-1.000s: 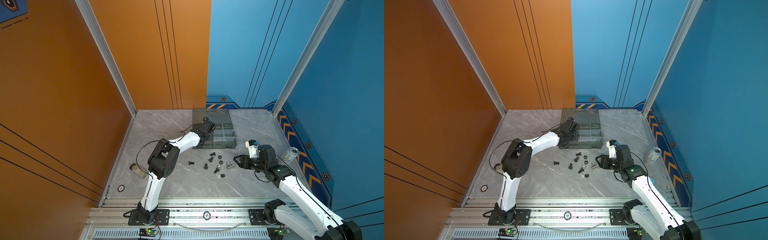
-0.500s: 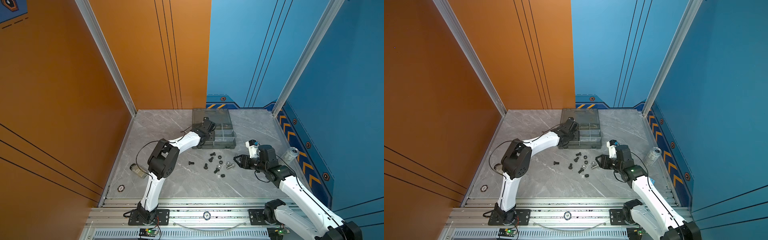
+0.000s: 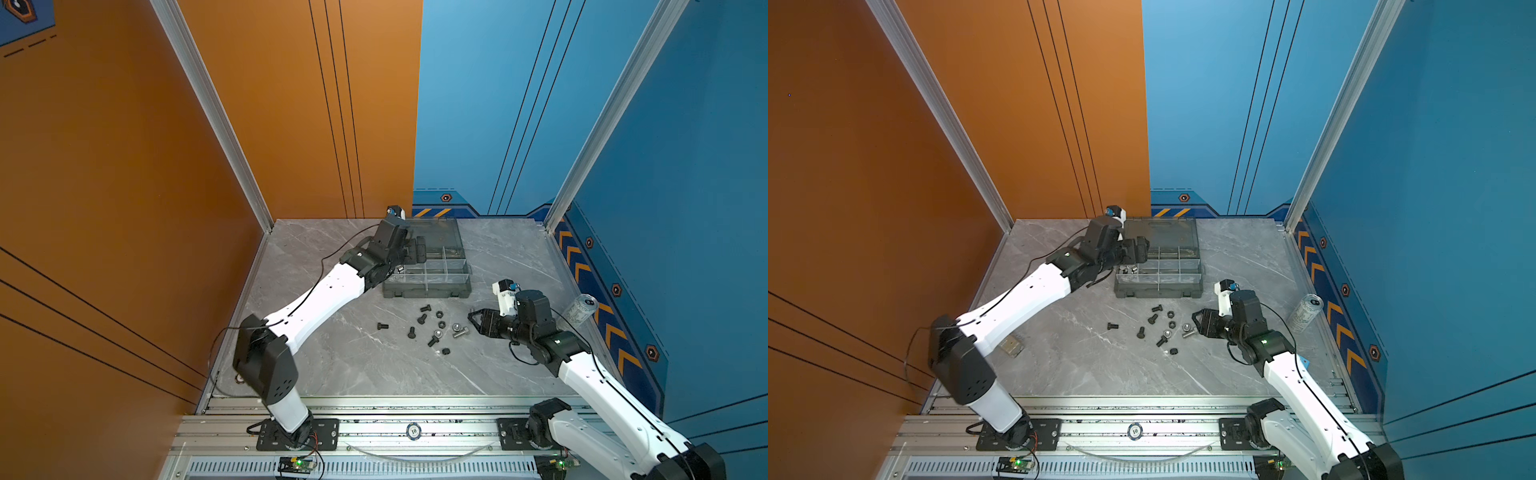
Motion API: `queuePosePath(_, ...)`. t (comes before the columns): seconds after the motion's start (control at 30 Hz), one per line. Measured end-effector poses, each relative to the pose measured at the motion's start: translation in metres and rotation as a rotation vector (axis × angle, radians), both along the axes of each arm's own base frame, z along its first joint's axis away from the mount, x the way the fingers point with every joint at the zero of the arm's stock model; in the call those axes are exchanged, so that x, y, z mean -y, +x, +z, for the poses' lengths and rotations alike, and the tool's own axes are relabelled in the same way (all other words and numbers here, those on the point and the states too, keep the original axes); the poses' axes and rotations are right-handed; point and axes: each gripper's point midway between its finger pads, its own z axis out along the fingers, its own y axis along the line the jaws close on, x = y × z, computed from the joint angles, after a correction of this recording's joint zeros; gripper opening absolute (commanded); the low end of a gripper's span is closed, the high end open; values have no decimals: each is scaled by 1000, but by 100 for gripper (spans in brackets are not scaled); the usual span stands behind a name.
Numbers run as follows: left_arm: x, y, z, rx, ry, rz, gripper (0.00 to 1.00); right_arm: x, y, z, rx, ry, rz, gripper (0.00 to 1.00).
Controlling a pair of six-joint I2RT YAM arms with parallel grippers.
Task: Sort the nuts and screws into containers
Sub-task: 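Draw the left arm back while the right arm reaches toward the pile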
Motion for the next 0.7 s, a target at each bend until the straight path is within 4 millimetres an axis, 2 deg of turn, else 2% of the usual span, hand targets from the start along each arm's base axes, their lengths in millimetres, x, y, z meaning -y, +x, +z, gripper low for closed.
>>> queuePosePath(0.07, -12, -17, -7, -20, -2, 8, 97, -5, 0, -1, -2, -19, 11, 54)
queuePosePath(0.13, -25, -34, -23, -53, 2, 18, 98, -11, 1, -1, -1, -40, 23, 54)
queuePosePath(0.4, -79, -105, -99, -199, -4, 92, 99, -41, 14, -6, -16, -155, 48, 53)
queuePosePath(0.57, -106, -132, -134, -258, -18, 147, 98, -50, 25, -22, -66, -234, 24, 51)
queuePosePath(0.7, -117, -142, -150, -290, -40, 169, 98, -55, 30, -36, -107, -297, 11, 50)
